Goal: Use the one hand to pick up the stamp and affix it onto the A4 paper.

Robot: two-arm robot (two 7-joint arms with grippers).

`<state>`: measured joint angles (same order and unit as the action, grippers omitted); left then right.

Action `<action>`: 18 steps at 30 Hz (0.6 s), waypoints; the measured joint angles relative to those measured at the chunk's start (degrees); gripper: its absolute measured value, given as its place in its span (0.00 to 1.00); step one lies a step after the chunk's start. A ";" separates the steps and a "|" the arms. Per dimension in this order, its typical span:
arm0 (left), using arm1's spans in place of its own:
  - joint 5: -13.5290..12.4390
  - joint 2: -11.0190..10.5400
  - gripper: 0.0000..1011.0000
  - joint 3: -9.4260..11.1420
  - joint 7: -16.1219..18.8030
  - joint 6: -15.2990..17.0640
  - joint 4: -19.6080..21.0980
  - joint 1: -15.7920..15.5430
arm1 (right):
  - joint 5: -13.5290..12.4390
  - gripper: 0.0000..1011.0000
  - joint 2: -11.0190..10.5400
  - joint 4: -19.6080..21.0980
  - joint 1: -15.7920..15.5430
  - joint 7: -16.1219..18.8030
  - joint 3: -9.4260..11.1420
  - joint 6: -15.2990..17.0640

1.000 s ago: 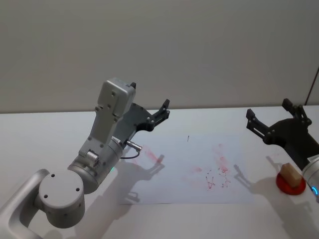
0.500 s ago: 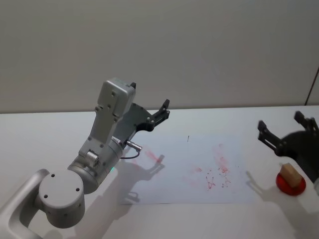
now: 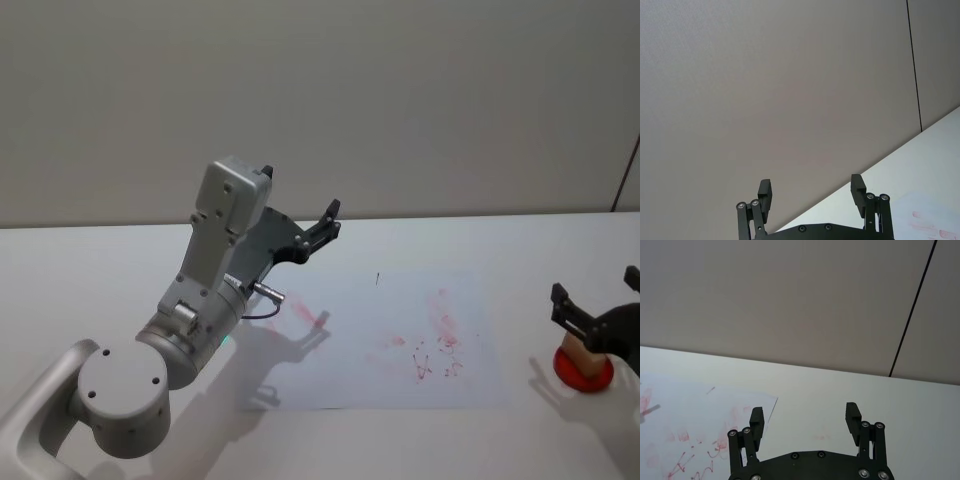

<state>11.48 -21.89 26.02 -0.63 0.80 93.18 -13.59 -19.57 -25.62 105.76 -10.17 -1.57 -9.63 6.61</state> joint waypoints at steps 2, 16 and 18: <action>0.00 0.00 0.99 0.00 0.00 0.00 0.00 0.00 | 0.01 0.99 -0.11 -0.08 -0.08 0.08 0.05 0.58; 0.00 0.00 0.99 0.00 0.00 0.00 0.00 0.00 | 0.97 0.99 -0.70 -2.02 -0.49 1.02 0.30 6.42; 0.00 0.00 0.99 0.00 0.00 0.00 0.00 0.00 | 1.20 0.99 -0.72 -2.48 -0.55 1.13 0.30 7.16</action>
<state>11.48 -21.89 26.02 -0.63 0.80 93.18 -13.59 -18.37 -26.33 103.28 -10.72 -0.43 -9.33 13.77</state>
